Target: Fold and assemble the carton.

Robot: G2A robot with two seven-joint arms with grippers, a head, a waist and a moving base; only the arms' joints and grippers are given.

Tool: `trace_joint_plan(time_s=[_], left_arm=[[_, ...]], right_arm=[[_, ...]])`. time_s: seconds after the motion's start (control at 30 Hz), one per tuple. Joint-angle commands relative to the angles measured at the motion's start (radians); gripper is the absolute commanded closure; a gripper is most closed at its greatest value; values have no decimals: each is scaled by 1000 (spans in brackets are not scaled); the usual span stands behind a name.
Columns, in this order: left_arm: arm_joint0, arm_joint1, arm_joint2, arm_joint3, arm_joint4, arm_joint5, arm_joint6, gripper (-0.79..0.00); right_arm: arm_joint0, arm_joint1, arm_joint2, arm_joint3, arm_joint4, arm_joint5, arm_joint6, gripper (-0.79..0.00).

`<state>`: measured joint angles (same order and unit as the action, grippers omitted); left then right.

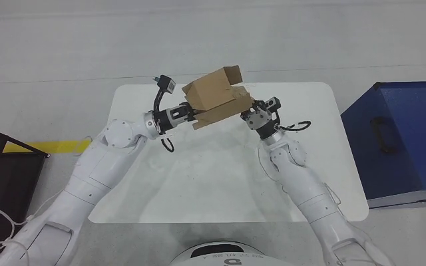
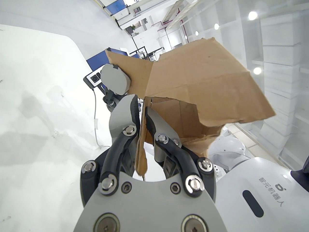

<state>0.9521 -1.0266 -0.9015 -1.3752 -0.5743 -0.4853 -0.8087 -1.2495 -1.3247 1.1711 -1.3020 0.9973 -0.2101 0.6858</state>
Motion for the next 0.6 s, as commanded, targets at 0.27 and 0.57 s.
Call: trace_joint_plan(time_s=[0.27, 0.57], left_arm=[[-28, 5, -73, 150, -243, -105, -400, 0], [-65, -9, -63, 137, -244, -33, -494, 0]], right_arm=[[-62, 31, 66, -65, -211, 21, 50, -785], [-121, 54, 207, -155, -214, -42, 46, -785]])
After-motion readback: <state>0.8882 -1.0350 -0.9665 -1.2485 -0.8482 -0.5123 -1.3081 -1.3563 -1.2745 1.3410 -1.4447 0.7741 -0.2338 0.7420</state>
